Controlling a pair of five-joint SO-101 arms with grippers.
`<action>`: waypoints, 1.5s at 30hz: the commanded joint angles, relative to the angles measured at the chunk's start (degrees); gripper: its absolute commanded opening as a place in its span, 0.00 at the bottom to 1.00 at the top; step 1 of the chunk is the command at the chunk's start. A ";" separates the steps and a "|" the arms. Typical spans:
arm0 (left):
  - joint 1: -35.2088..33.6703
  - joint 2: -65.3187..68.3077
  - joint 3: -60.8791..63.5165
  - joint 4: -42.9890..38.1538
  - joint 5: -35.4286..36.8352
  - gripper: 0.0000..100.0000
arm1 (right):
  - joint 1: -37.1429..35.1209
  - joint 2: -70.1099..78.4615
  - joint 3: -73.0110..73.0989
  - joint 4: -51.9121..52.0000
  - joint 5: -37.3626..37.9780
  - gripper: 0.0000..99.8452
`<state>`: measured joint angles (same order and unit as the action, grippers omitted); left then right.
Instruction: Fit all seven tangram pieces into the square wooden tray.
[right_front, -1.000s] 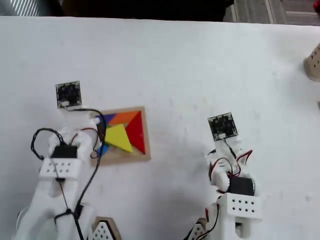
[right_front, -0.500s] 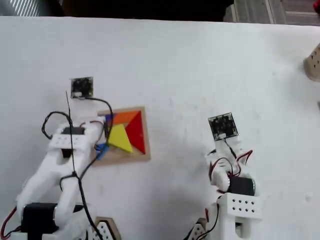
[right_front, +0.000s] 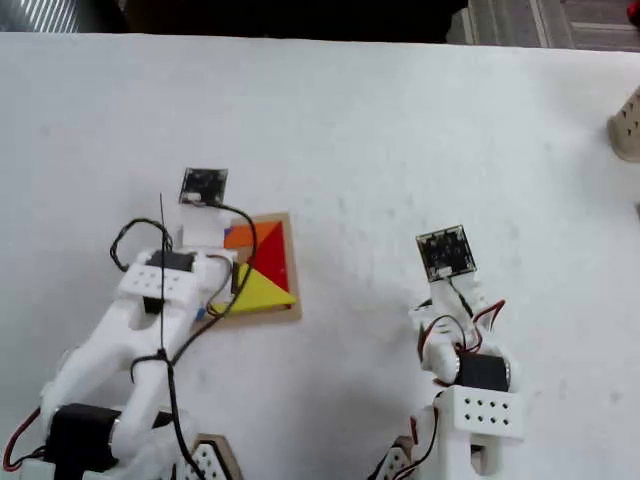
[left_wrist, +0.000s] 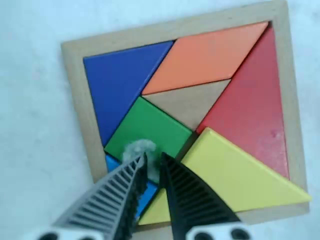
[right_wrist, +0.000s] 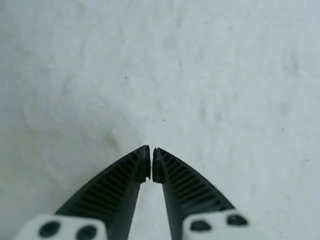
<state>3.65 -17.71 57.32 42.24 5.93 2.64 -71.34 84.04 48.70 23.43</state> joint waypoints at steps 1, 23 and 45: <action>0.66 -2.07 -1.67 0.70 -0.70 0.07 | -0.57 -0.75 -0.35 -0.22 0.62 0.02; 18.86 -16.13 11.69 -20.66 -0.35 0.07 | -0.57 -0.75 -0.35 -0.31 0.62 0.02; 6.55 -17.10 7.65 -7.74 -0.79 0.07 | -0.31 -0.75 -0.35 -0.31 0.62 0.02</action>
<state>12.44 -27.91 65.67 33.54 5.93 2.64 -71.34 84.04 48.70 23.43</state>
